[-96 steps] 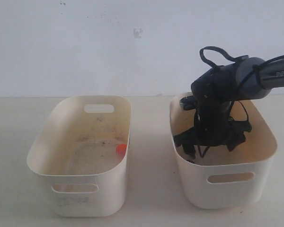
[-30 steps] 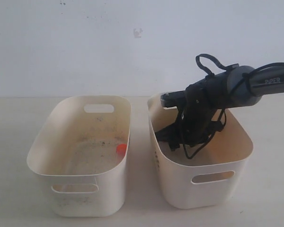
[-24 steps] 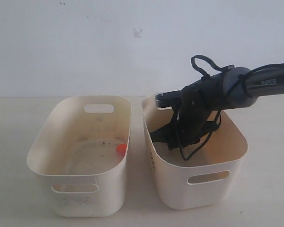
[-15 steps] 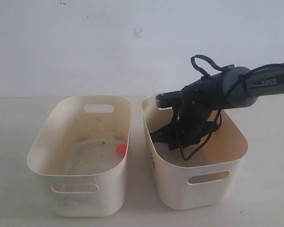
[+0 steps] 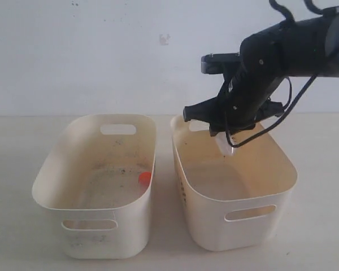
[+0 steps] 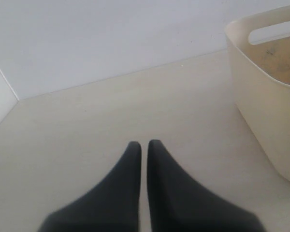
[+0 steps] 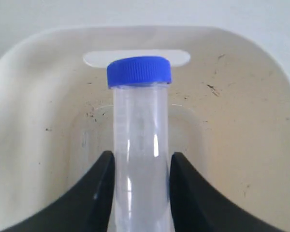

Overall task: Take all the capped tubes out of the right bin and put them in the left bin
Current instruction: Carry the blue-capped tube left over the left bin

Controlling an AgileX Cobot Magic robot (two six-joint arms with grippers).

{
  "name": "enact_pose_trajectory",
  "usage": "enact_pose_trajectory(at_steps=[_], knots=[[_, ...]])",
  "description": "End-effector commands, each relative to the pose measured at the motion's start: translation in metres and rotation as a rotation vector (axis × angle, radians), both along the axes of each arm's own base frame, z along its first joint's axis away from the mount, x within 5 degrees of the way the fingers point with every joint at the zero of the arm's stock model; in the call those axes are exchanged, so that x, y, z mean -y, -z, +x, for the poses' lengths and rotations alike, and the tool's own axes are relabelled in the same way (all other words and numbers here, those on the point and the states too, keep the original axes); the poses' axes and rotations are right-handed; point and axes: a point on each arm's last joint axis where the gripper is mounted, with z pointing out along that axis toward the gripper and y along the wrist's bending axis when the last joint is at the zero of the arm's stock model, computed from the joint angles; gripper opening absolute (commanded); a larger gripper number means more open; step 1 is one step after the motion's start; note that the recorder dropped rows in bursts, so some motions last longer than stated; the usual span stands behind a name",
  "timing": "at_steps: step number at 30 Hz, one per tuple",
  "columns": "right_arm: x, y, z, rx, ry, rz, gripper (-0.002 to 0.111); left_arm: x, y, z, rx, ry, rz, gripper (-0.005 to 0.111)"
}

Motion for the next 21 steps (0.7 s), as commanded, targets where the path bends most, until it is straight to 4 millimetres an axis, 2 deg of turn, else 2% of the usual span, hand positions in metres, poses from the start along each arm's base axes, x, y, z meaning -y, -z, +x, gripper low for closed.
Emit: enact_pose_trajectory(at_steps=[1, 4, 8, 16, 21], knots=[[0.007, -0.033, -0.013, 0.045, 0.016, 0.024, 0.0, 0.0, 0.0, 0.0, 0.005, 0.003, 0.003, 0.004], [0.002, -0.047, -0.024, 0.064, -0.005, 0.033, 0.0, 0.0, 0.0, 0.0, 0.005, 0.003, 0.003, 0.004], [-0.025, -0.065, -0.044, 0.121, -0.077, 0.132, 0.0, 0.0, 0.0, 0.0, 0.005, 0.003, 0.003, 0.004], [-0.102, -0.069, -0.087, 0.198, -0.289, 0.313, 0.0, 0.0, 0.0, 0.0, 0.005, 0.003, 0.003, 0.004], [-0.129, -0.056, -0.096, 0.212, -0.339, 0.364, 0.0, 0.0, 0.0, 0.0, 0.005, 0.003, 0.003, 0.004]])
